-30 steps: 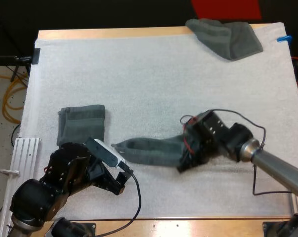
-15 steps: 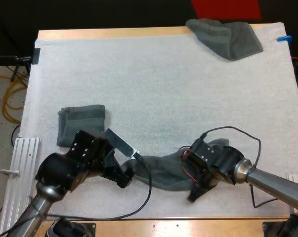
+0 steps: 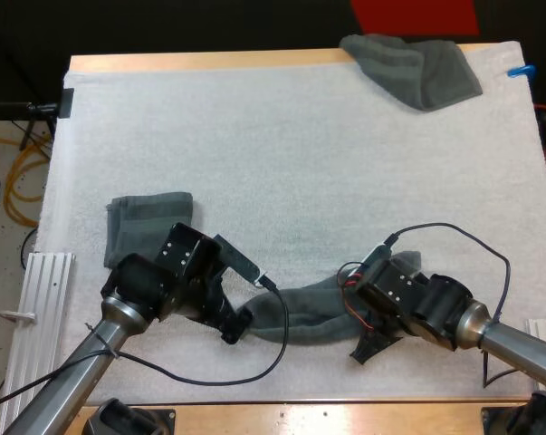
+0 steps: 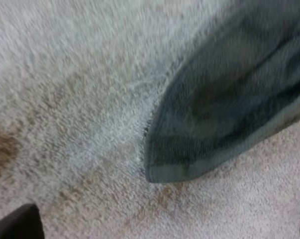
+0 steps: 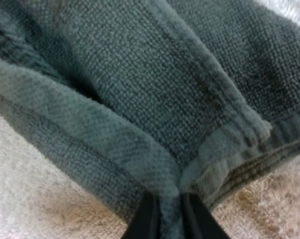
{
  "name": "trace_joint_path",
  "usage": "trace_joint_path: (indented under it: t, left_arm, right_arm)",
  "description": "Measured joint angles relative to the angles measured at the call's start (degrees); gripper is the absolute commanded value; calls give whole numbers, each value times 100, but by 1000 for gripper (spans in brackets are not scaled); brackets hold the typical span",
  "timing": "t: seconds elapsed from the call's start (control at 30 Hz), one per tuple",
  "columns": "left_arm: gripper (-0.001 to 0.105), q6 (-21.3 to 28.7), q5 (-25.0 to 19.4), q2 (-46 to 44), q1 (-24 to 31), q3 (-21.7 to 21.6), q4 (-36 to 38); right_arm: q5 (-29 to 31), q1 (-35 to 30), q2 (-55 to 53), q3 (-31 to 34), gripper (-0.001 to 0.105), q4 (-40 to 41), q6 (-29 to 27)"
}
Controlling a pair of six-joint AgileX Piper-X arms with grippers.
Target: Pick towel from pile fold and stack
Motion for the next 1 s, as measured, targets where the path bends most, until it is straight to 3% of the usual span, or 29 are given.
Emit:
trace_joint_path:
  t: [0.2, 0.4, 0.7, 0.87, 1.0]
  left_arm:
    - [104, 0, 0, -12, 0, 615, -39]
    - [104, 0, 0, -12, -6, 1143, -730]
    - [104, 51, -122, 704, -360, 1189, -1774]
    - [104, 134, -726, 1542, -896, 1189, -1870]
    - [103, 177, -806, 1913, -1165, 986, -1744]
  right_arm:
    - [0, 0, -2, 0, 0, 0, 105]
    - [0, 0, -2, 0, 0, 0, 153]
    - [0, 0, -2, 0, 0, 0, 228]
    - [0, 0, -2, 0, 0, 0, 304]
    - [0, 0, -2, 0, 0, 0, 348]
